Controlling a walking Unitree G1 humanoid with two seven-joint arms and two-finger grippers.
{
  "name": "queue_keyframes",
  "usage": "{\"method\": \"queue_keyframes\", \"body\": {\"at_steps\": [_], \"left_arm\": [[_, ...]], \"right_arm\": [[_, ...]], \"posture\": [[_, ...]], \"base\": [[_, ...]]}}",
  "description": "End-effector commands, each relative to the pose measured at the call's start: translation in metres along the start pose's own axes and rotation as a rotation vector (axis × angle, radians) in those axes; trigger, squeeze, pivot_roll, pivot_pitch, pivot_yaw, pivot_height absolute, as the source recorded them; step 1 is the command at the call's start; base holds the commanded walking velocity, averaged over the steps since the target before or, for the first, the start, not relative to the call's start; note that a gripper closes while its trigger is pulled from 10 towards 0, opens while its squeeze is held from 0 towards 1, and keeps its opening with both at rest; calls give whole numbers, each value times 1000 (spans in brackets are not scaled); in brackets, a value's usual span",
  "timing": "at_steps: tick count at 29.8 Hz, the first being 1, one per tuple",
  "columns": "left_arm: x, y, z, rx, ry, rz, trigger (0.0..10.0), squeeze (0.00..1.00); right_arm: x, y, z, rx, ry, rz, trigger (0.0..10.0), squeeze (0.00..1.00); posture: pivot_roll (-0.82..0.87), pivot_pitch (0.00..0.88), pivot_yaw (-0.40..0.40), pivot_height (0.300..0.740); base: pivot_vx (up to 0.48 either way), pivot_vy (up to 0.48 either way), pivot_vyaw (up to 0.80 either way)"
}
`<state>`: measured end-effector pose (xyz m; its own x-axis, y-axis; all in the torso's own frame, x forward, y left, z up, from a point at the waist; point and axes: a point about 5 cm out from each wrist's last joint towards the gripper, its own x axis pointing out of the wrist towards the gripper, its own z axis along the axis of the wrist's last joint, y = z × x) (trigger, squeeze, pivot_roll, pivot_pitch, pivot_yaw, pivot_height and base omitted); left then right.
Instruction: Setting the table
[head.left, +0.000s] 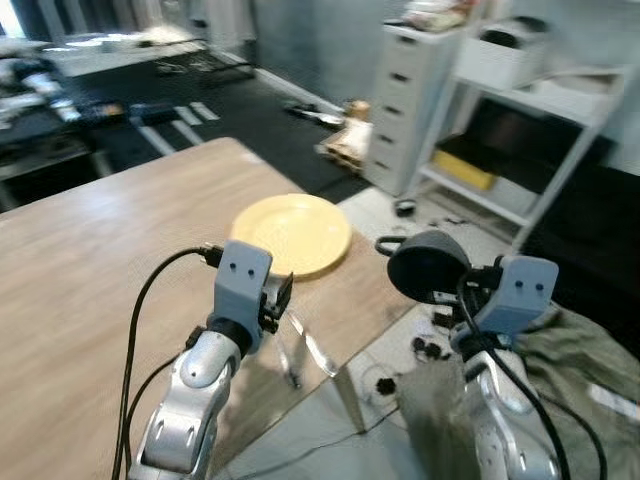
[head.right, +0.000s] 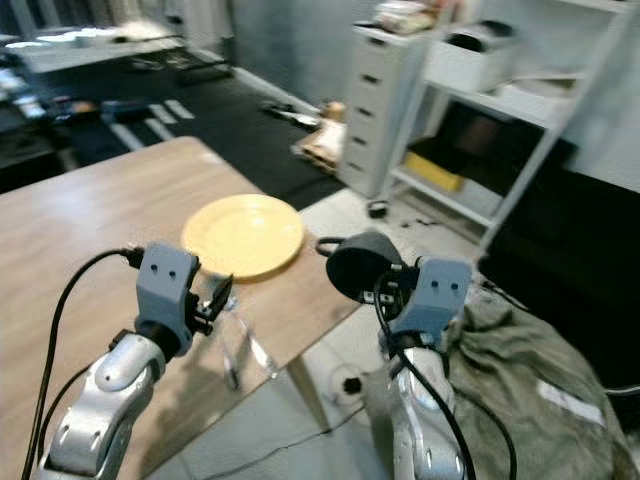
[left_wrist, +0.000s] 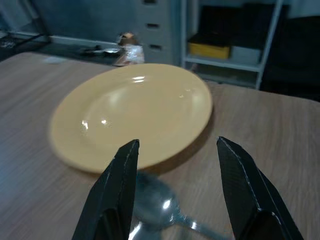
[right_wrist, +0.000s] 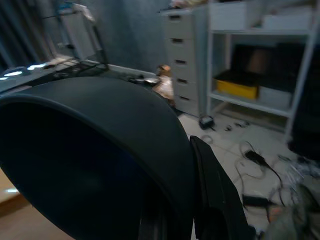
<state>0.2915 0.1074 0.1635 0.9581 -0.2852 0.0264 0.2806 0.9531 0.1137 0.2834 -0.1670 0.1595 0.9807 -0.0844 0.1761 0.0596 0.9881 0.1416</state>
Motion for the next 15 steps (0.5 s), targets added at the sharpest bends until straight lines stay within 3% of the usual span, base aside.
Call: {"method": "queue_keyframes", "body": {"at_steps": [1,15], "left_arm": [[1,0,-4,11,18,-8,10000,0],[5,-3,-3,20,10,-40,10000,0]], "right_arm": [[-1,-2,-2,5,5,-12,10000,0],[-2,-3,-6,1,11,-25,10000,0]], "posture": [[-66,0,111,740],[-67,0,120,740]], "base": [[0,0,-800],[0,0,-800]]}}
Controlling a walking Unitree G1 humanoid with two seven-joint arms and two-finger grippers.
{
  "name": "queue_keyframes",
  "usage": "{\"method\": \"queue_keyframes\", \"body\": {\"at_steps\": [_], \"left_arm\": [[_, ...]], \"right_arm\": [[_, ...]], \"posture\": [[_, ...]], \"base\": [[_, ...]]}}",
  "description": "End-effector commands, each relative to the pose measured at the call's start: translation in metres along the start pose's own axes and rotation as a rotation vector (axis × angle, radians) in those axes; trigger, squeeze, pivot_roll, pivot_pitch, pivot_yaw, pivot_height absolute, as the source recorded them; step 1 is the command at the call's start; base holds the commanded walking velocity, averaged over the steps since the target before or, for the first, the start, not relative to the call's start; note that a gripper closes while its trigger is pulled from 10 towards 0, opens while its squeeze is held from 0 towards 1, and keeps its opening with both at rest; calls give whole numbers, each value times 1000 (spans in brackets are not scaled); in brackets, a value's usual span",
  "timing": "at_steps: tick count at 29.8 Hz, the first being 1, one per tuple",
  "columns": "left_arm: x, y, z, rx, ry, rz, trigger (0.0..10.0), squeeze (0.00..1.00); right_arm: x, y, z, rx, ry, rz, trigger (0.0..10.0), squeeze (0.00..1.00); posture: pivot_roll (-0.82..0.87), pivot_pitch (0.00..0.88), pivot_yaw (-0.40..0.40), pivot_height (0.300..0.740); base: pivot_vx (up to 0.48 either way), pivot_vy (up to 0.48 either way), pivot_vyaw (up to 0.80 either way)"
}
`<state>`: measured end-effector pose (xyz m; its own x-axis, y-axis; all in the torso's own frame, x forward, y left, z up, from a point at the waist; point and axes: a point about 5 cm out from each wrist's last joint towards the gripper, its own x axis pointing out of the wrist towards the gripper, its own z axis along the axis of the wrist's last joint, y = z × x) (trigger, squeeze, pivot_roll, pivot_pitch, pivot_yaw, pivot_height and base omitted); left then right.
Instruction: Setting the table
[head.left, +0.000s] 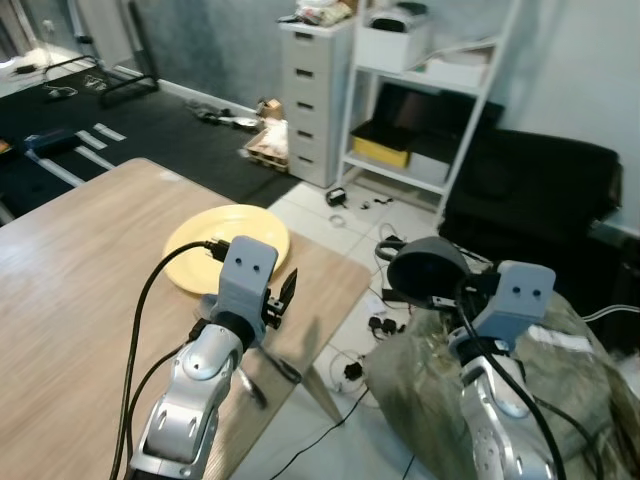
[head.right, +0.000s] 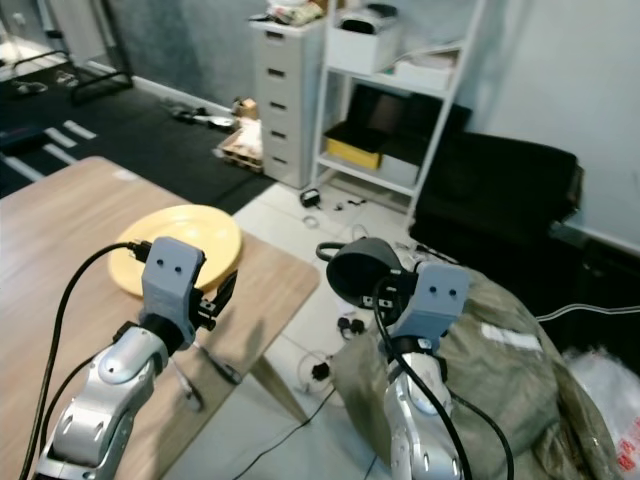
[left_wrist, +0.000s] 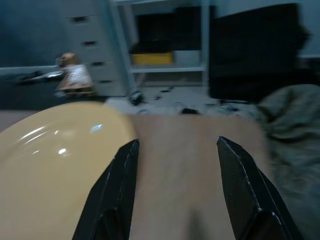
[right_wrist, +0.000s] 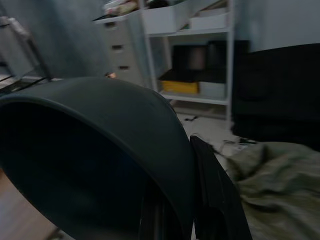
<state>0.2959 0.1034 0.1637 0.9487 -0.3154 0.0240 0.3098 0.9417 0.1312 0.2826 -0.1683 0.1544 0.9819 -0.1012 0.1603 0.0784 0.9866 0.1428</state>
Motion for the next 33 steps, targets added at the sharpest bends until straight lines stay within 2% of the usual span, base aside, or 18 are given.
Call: {"method": "queue_keyframes", "body": {"at_steps": [1,33], "left_arm": [[0,-1,-3,4,11,-10,10000,0],[2,-8,-2,1,3,-56,10000,0]], "right_arm": [[0,-1,-1,3,-3,-7,10000,0],[-2,0,-2,-12,0,-3,10000,0]], "posture": [[-66,0,121,740],[-75,0,121,740]], "base": [[0,0,-800],[0,0,-800]]}}
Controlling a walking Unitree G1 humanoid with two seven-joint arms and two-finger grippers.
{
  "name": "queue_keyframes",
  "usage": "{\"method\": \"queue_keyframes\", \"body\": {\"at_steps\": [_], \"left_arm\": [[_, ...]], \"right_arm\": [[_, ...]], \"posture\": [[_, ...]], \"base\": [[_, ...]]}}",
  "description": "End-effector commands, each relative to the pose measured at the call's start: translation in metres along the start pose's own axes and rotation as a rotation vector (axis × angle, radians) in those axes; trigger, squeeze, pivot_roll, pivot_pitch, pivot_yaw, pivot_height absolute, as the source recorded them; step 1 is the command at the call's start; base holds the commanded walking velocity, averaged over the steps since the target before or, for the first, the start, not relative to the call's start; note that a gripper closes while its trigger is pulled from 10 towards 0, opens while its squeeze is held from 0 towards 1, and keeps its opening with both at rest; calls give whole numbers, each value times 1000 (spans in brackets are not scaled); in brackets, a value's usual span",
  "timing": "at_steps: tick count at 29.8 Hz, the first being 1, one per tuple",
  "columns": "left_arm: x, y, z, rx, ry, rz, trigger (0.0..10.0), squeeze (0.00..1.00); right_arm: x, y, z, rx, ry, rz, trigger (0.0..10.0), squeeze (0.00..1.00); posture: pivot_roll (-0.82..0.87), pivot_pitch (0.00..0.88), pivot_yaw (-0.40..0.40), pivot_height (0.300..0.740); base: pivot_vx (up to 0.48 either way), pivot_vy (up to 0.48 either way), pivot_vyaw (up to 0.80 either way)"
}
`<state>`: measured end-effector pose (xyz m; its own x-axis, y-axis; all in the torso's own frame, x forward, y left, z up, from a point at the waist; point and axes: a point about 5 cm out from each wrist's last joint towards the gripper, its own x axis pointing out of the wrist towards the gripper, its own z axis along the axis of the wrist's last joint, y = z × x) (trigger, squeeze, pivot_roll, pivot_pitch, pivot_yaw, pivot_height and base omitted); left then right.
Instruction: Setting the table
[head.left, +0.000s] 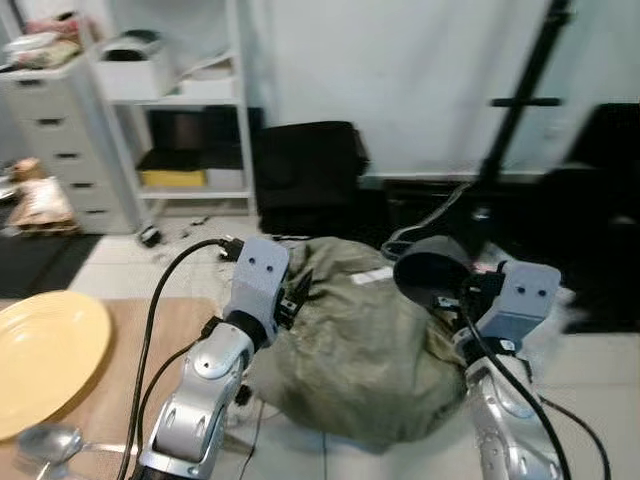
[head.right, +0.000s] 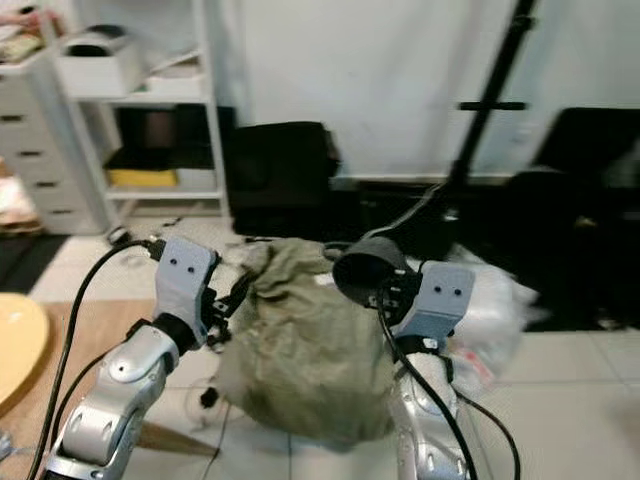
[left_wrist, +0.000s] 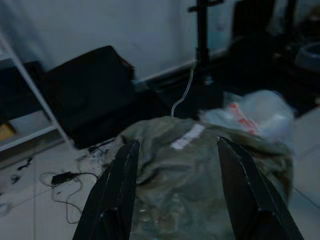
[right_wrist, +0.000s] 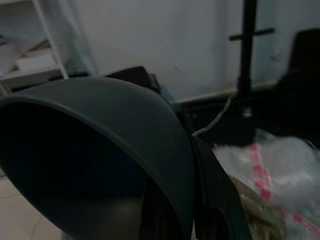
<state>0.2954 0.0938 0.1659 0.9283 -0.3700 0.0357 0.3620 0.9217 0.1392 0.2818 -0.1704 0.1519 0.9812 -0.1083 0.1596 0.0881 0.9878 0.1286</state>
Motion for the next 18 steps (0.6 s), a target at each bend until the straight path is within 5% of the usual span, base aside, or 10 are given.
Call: {"method": "queue_keyframes", "body": {"at_steps": [1,18], "left_arm": [[-1,1,-6,-6,23,0,10000,0],[0,0,-6,-8,25,-7,10000,0]], "right_arm": [[-1,2,0,3,1,5,10000,0],[0,2,0,0,0,4,10000,0]], "posture": [[-75,0,121,740],[-79,0,123,740]], "base": [[0,0,-800],[0,0,-800]]}}
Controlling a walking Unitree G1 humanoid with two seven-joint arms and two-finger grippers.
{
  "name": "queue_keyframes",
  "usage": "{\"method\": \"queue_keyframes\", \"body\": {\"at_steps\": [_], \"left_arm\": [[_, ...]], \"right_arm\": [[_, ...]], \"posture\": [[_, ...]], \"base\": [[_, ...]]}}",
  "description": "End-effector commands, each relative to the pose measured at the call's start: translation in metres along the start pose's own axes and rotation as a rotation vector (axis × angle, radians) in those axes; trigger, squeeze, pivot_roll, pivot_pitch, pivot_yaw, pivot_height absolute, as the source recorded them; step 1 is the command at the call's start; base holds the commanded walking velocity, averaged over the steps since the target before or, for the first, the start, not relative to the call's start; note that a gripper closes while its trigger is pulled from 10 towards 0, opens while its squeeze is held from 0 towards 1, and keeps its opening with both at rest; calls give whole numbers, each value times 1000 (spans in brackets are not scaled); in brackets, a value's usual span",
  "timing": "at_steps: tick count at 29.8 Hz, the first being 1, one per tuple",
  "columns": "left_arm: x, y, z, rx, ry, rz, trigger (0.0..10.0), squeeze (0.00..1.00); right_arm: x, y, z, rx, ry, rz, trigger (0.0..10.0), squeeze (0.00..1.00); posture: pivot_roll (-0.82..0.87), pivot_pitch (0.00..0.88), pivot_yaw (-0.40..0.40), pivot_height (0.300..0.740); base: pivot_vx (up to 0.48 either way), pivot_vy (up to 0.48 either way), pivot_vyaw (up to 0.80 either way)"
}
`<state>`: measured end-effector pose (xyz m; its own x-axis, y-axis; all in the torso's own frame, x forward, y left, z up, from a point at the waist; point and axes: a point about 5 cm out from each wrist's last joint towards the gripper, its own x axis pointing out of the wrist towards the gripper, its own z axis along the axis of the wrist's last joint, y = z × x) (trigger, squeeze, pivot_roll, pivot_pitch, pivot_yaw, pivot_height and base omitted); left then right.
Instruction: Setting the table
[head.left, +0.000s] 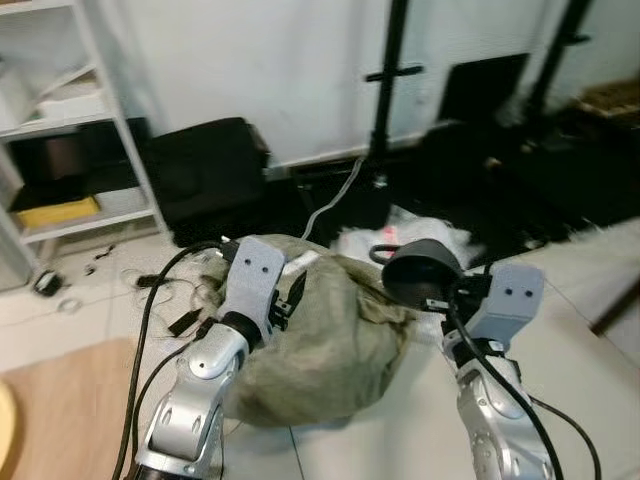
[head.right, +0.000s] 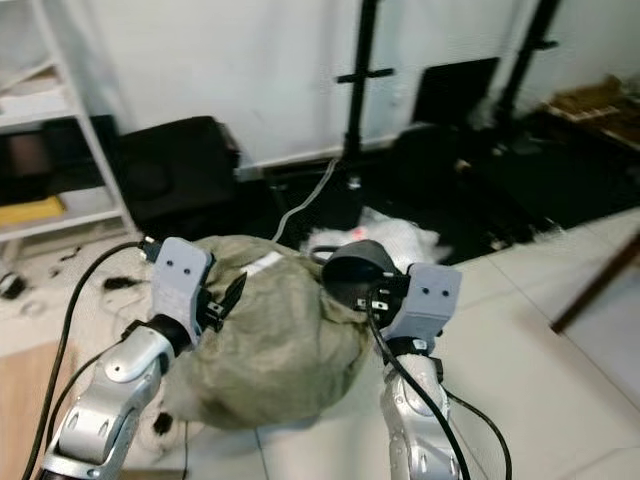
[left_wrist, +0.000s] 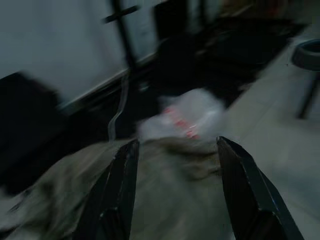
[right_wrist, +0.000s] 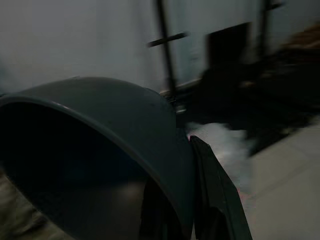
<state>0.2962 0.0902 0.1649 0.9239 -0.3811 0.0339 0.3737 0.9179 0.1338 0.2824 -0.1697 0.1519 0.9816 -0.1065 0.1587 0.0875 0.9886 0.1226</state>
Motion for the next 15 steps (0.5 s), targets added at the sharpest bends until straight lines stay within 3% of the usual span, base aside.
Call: {"method": "queue_keyframes", "body": {"at_steps": [1,8,15], "left_arm": [[-2,3,-5,-4,25,5,10000,0],[-1,1,-6,-134,37,-19,10000,0],[-4,7,-17,-256,78,24,10000,0]], "right_arm": [[-1,1,0,5,-1,2,10000,0],[0,2,0,2,-3,4,10000,0],[0,2,-1,-5,2,14,10000,0]], "posture": [[-78,0,122,740],[-81,0,123,740],[-87,0,113,740]], "base": [[0,0,-800],[0,0,-800],[0,0,-800]]}}
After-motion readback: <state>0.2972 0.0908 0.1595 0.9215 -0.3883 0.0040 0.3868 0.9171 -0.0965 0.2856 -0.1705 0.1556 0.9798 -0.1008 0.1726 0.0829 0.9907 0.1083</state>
